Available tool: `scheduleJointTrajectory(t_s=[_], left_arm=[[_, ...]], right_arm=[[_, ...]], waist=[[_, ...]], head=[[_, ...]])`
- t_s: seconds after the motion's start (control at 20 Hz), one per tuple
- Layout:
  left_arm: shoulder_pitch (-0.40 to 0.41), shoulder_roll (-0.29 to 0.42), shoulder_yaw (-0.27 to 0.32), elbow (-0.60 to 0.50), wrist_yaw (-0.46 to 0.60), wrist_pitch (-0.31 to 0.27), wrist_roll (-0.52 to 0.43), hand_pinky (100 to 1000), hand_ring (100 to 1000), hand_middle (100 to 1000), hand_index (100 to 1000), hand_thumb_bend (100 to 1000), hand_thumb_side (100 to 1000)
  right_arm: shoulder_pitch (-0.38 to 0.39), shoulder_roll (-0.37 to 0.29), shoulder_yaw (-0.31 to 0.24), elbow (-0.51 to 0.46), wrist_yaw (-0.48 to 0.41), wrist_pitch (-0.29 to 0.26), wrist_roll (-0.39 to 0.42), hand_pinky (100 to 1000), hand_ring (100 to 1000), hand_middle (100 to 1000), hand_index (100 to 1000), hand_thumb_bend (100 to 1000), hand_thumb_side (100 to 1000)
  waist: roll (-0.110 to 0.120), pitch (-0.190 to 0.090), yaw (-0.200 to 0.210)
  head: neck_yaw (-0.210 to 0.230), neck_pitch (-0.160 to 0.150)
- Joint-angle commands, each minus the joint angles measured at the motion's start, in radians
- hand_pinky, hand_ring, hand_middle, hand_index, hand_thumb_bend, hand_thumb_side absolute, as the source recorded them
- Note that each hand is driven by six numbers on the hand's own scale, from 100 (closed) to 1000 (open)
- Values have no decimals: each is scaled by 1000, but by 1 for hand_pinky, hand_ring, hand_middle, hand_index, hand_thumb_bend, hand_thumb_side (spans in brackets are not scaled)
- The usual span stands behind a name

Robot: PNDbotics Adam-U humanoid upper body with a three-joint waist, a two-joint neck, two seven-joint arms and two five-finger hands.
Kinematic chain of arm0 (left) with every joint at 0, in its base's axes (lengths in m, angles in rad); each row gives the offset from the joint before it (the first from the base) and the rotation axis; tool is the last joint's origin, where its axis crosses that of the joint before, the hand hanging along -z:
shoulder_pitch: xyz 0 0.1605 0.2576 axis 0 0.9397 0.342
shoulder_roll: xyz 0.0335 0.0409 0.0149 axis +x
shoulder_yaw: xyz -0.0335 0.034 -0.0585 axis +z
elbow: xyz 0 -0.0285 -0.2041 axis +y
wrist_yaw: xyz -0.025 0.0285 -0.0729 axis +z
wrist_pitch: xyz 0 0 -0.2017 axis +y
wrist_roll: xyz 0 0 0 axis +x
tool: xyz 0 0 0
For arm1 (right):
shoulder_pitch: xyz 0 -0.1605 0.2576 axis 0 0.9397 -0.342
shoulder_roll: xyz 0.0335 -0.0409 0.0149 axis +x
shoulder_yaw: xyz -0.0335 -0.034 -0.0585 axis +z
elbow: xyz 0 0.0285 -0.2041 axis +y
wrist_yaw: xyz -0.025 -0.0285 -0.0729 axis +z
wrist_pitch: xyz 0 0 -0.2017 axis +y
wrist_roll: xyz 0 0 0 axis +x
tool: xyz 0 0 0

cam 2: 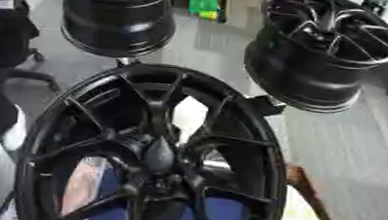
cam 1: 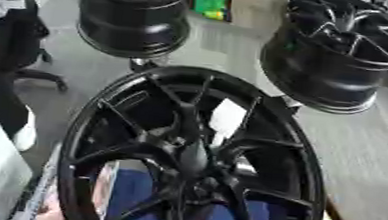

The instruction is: Pull the pin out of the wheel hub.

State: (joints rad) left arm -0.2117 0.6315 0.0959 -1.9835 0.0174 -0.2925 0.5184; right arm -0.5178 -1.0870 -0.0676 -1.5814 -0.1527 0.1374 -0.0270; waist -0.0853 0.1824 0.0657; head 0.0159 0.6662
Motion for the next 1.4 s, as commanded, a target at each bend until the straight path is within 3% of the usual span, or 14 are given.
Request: scheduleJointTrajectory(t_s=[0.05,0.45,0.75,1.1,1.4], left_arm=[[-7,20,9,-17,1,-1,2,754,820,714,832,216,567],[-9,21,7,-17,1,0,-1,754,820,714,831,217,565],[-12,24,4,-17,2,0,-4,754,819,714,831,217,564],[-20,28,-6,-17,8,2,-15,753,820,713,831,212,568],[-26,31,-11,-17,14,3,-23,752,820,713,830,211,570]], right_arm=[[-10,-29,-16,-3,-3,-1,0,835,718,681,800,100,462],[-35,-40,11,-39,40,-7,56,838,737,695,814,100,441],[-79,-50,57,-101,116,-37,159,846,762,722,837,100,414],[-150,-73,173,-225,263,-174,371,858,815,768,865,100,345],[-211,-71,292,-265,346,-298,499,867,843,791,877,108,387]], waist=[[4,-16,1],[2,-16,4],[1,-17,6],[-6,-15,11],[-13,-14,20]], head=[[2,-1],[-3,2],[-9,2],[-26,-2],[-39,-12]])
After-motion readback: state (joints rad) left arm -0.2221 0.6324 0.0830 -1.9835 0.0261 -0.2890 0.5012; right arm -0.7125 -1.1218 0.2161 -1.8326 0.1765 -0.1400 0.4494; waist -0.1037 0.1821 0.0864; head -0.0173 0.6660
